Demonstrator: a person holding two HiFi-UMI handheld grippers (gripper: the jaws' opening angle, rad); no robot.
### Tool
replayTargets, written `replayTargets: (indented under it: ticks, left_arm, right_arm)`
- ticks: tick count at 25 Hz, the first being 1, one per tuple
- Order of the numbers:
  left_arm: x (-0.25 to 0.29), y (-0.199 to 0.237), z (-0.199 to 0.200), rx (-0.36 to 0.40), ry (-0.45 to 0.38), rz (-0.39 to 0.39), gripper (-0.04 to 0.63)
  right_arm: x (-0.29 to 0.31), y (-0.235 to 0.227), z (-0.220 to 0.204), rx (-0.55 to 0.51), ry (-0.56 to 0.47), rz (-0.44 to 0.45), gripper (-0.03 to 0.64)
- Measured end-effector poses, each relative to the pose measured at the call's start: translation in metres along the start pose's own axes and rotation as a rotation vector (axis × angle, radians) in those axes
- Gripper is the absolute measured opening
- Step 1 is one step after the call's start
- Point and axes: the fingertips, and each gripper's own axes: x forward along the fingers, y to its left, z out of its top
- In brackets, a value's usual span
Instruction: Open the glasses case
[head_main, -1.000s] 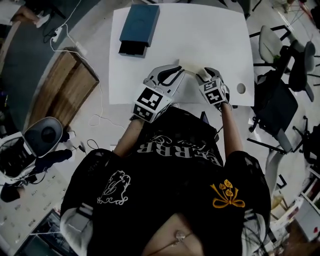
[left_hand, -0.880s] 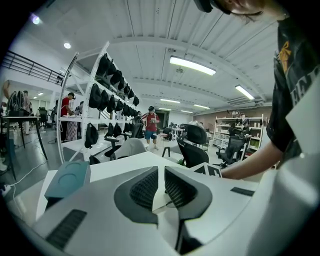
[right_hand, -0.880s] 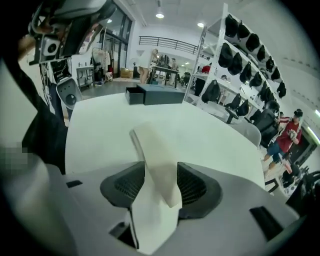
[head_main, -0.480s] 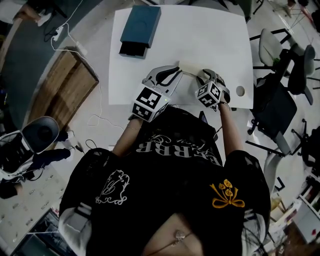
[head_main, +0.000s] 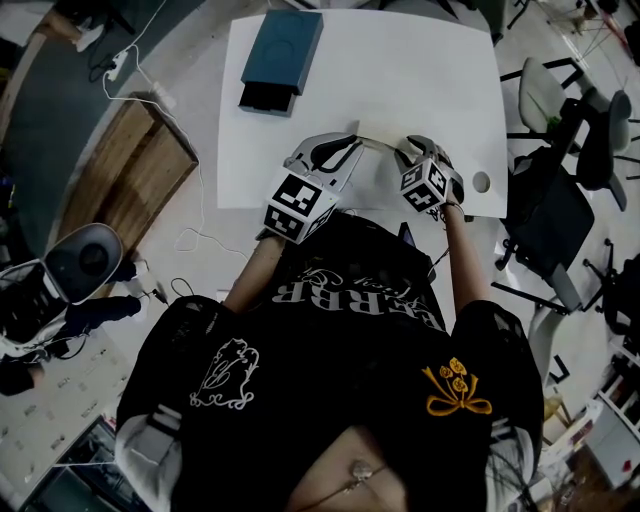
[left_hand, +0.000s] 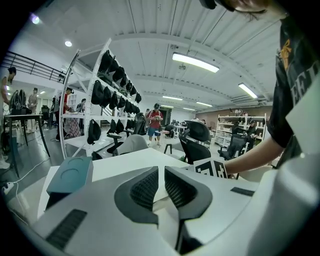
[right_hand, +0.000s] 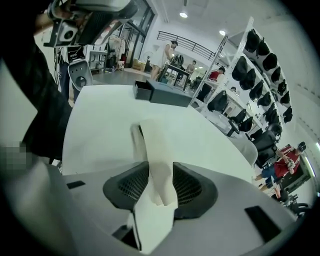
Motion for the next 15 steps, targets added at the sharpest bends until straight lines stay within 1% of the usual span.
replayTargets:
  ticks: [5,8,11,15]
  left_arm:
    - [-0.001,0.0,-0.002,-0.004,0.003,0.007,0.04]
    - [0.0,0.0,-0.001,-0.005,0.003,0.009,0.04]
    - [-0.001,0.0,-0.002,-0.005,0.003,0.012,0.04]
    - [-0.003,0.001,-0.005,-0.008,0.008,0.021,0.04]
  right_arm:
    - [-0.005,-0.013,0.01,0.024,-0.036,-0.011,0.14]
    - [-0.005,-0.027,0.015,0.055,-0.052,-0.048,0.078]
    - [0.001,-0.039,0.018,0.075,-0.051,-0.07,0.077]
    - [0.011,-0.055,0.021,0.114,-0.04,-0.074,0.078]
